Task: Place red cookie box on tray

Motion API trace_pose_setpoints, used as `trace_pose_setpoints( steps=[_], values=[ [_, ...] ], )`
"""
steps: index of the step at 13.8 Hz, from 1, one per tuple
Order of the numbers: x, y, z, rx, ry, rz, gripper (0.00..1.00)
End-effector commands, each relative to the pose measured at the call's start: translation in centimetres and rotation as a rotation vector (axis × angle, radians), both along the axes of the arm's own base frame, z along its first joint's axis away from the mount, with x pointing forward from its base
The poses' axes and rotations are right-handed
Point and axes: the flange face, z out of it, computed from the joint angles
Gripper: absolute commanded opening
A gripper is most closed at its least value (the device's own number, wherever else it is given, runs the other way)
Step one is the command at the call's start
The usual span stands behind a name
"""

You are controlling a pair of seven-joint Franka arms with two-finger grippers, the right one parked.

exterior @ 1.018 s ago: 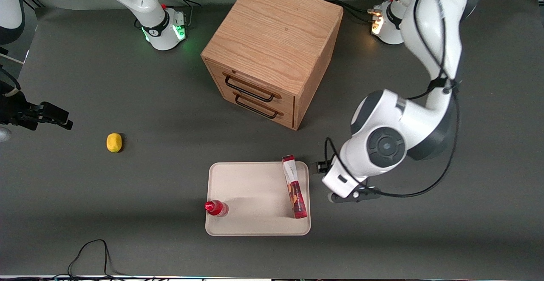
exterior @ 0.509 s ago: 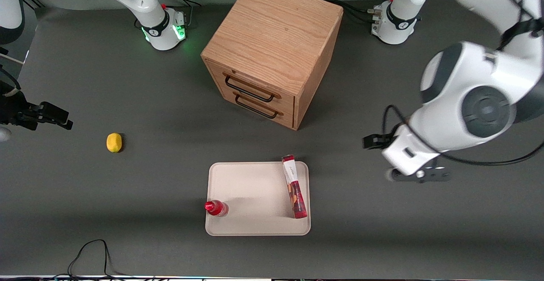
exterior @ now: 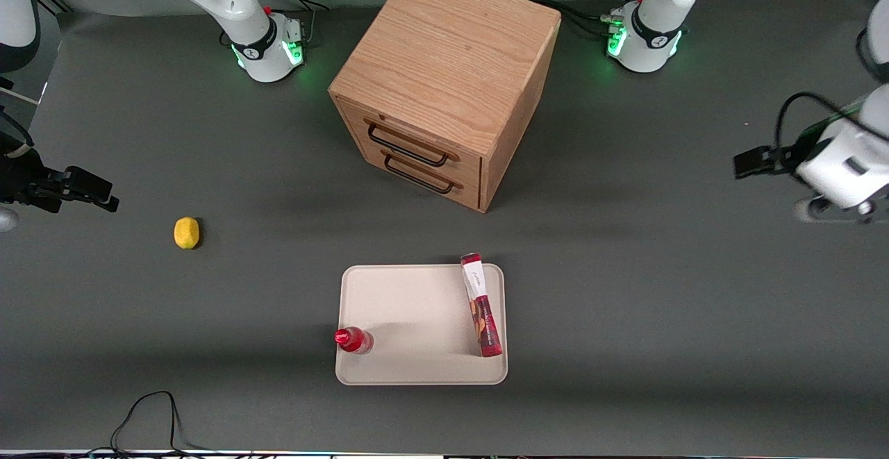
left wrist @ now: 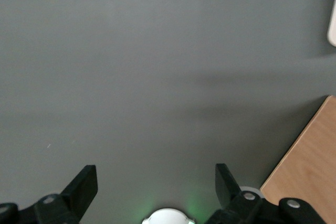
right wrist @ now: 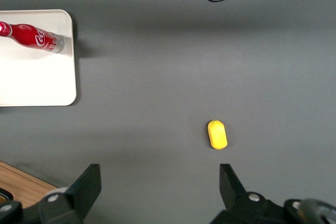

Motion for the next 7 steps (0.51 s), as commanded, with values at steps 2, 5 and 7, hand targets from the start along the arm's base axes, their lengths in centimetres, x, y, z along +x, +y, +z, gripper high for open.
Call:
trace_pose_setpoints(
  steps=[2, 5, 7],
  values=[
    [-3.0, 5.8, 2.7, -0.004, -0.013, 0.056, 1.00],
    [-4.5, 9.4, 4.8, 0.024, -0.033, 0.068, 1.00],
    [-4.5, 9.4, 6.1, 0.051, -0.051, 0.048, 1.00]
  ],
)
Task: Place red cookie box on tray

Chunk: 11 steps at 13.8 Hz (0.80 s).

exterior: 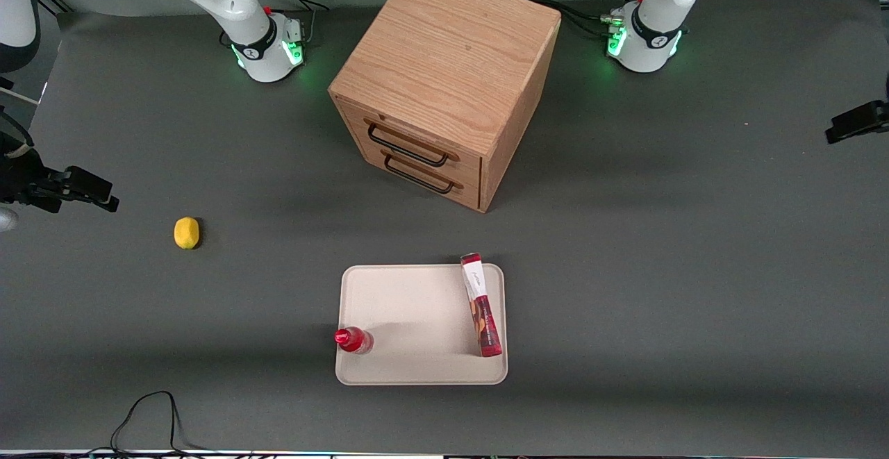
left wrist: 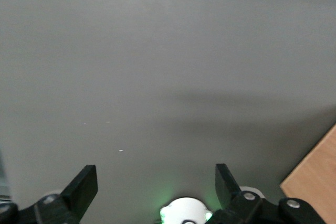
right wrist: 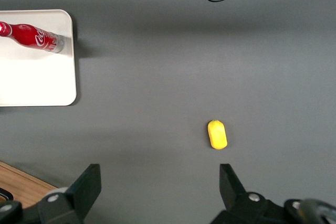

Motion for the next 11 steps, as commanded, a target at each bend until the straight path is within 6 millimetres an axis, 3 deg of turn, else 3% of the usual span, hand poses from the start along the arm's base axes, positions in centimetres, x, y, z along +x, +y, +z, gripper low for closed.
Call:
trace_pose_setpoints(
  steps=[1, 7, 11],
  values=[
    [-0.8, -0.9, 1.7, 0.021, -0.007, -0.032, 1.00],
    [-0.4, -4.6, 1.6, -0.013, -0.013, 0.035, 1.00],
    [-0.3, -4.9, 2.0, -0.017, -0.025, 0.057, 1.00]
  ],
)
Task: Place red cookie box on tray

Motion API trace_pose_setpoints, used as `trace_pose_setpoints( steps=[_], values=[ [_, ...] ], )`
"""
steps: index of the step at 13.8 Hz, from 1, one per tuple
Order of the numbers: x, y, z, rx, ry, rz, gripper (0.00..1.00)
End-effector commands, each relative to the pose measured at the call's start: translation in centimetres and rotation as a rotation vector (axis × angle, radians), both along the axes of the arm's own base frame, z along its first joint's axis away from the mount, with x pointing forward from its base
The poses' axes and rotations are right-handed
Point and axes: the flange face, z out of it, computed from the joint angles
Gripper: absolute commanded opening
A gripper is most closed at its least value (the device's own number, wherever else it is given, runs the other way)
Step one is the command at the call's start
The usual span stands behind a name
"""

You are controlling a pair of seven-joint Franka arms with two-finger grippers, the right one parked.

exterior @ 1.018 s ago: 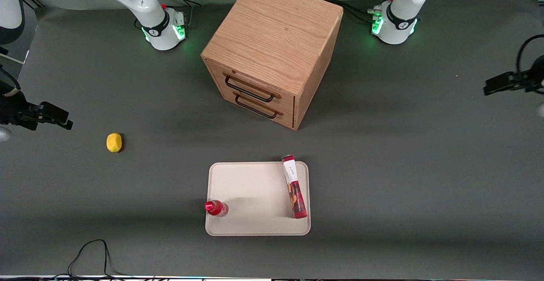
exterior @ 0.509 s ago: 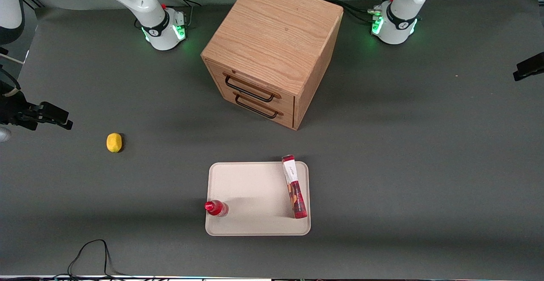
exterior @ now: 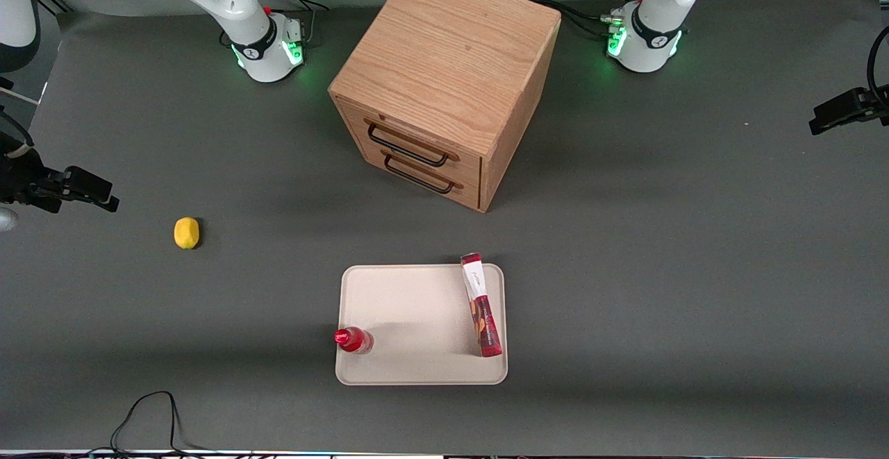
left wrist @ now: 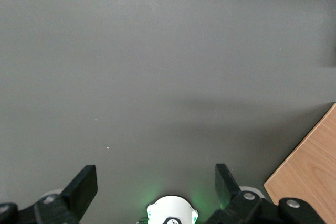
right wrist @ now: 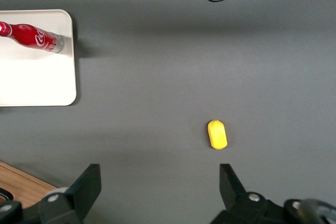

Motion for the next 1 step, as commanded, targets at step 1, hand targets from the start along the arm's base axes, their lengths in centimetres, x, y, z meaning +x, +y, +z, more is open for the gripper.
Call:
trace_pose_setpoints(
  steps=[1],
  values=[
    [-0.08, 0.05, 0.71, -0.001, -0.010, 0.024, 1.00]
  ],
)
